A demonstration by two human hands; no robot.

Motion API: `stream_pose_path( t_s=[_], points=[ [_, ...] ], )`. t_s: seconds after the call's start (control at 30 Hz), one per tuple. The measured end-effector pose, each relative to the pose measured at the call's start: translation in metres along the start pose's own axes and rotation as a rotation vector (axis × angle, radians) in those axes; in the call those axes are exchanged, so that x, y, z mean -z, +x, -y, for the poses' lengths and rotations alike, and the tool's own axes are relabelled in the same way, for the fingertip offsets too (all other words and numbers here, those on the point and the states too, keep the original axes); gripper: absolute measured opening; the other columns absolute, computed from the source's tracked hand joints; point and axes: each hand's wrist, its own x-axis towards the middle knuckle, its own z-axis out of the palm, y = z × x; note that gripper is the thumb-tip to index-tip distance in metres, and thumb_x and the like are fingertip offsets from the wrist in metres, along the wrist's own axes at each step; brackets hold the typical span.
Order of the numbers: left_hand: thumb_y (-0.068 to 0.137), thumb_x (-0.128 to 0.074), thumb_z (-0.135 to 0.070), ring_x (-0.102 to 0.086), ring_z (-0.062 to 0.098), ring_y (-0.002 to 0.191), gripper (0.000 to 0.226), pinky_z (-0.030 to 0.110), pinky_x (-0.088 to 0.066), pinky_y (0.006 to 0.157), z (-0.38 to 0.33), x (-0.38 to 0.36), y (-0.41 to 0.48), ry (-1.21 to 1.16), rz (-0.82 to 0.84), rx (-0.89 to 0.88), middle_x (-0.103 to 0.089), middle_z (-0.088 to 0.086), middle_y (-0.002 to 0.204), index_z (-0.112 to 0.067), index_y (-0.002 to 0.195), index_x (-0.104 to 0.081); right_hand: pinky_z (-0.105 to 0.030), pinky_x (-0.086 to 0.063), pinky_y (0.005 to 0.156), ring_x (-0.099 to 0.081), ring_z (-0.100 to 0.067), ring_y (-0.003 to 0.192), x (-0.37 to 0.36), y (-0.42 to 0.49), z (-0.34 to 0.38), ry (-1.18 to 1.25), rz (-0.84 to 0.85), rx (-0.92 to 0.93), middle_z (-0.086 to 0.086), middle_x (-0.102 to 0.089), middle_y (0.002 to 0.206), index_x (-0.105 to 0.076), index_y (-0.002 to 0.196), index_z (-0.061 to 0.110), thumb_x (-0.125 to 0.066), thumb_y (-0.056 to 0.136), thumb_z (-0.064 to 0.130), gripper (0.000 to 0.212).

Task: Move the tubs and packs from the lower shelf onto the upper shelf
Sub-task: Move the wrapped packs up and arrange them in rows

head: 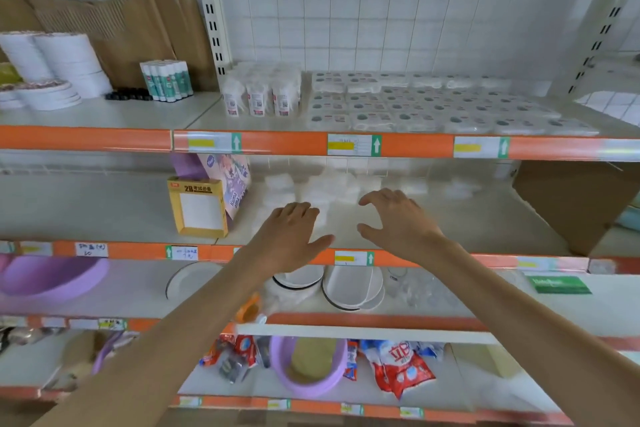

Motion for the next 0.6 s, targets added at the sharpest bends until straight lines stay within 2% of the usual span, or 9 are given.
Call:
stream_pose_path(
  t_s=[0.07,0.2,0.3,0.4,0.6],
  points=[
    [0.084,-0.008,-0.072,-0.033,0.023,0.139,0.09,0.033,-0.025,0.109,0.008,-0.024,0.009,0.014,0.049,0.017,-0.04,0.005,0.149,-0.012,0.144,-0.038,-0.034,-0.034,0.105,-0.041,-0.02,0.129,-0.02,0.012,-0.005,0.01,0.028,-0.004,0.001,-0.048,0.139,-0.045,0.137,0.024,-0.056,0.093,0.041,0.048],
    [0.1,-0.032,-0.057,-0.029,0.024,0.141,0.066,0.034,-0.023,0.113,0.019,-0.068,0.036,-0.01,0.108,0.055,-0.035,0.007,0.152,-0.01,0.146,-0.034,-0.034,-0.033,0.104,-0.042,-0.021,0.128,-0.062,0.04,-0.022,0.002,0.099,-0.01,0.0,-0.046,0.141,-0.041,0.14,0.022,-0.054,0.094,0.039,0.051],
    [0.094,-0.025,-0.059,-0.025,0.024,0.144,0.074,0.034,-0.021,0.114,0.026,-0.091,0.062,-0.009,0.118,0.076,-0.03,0.009,0.155,-0.009,0.147,-0.034,-0.035,-0.033,0.105,-0.041,-0.022,0.13,-0.093,0.065,-0.038,-0.038,0.133,-0.002,-0.002,-0.042,0.144,-0.038,0.143,0.02,-0.054,0.094,0.038,0.055],
    [0.099,-0.036,-0.051,-0.024,0.025,0.144,0.064,0.034,-0.019,0.114,0.037,-0.116,0.091,-0.023,0.095,0.106,-0.03,0.01,0.155,-0.008,0.146,-0.034,-0.036,-0.032,0.106,-0.039,-0.024,0.132,-0.122,0.091,-0.052,-0.062,0.164,0.012,-0.003,-0.037,0.149,-0.034,0.146,0.019,-0.054,0.094,0.037,0.059],
    [0.1,-0.042,-0.04,-0.027,0.026,0.142,0.059,0.035,-0.021,0.114,0.057,-0.145,0.146,-0.014,0.083,0.123,-0.03,0.011,0.154,-0.008,0.147,-0.031,-0.039,-0.02,0.115,-0.02,-0.027,0.145,-0.158,0.149,-0.066,-0.099,0.097,0.039,-0.008,-0.008,0.163,-0.007,0.156,0.016,-0.049,0.097,0.042,0.077]
  ],
)
